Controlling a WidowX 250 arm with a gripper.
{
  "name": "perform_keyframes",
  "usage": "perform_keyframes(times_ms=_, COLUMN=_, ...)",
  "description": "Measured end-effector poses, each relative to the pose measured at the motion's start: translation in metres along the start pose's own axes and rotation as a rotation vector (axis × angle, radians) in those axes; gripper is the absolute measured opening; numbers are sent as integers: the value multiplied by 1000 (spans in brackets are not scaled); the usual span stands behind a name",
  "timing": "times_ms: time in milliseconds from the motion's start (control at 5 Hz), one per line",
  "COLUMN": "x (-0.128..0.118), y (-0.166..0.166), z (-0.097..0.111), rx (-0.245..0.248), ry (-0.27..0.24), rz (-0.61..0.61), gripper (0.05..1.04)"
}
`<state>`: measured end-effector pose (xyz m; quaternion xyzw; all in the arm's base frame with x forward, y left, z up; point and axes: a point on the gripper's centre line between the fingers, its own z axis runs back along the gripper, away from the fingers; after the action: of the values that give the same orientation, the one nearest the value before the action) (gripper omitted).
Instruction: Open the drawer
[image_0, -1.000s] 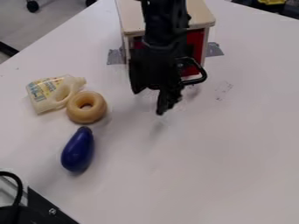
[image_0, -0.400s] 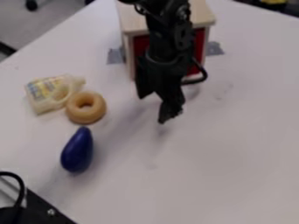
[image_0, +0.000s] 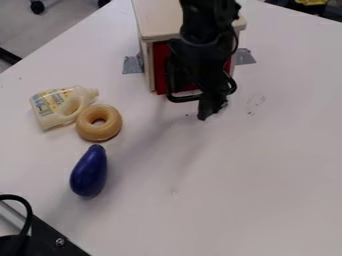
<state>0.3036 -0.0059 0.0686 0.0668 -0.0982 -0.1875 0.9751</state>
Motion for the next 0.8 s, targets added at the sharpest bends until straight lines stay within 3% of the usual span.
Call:
perform_keyframes(times_ms=200, x=17, y=8, z=-1, rx=-8, ry=-17, rz=3, gripper=999)
perform_keyframes(times_ms=600, x=20, y=34, z=-33, rx=3, ry=46, rz=11, gripper=999)
perform_keyframes(times_ms=800, x=18, y=34, z=-39, rx=-4, ry=62, rz=-2, gripper=999)
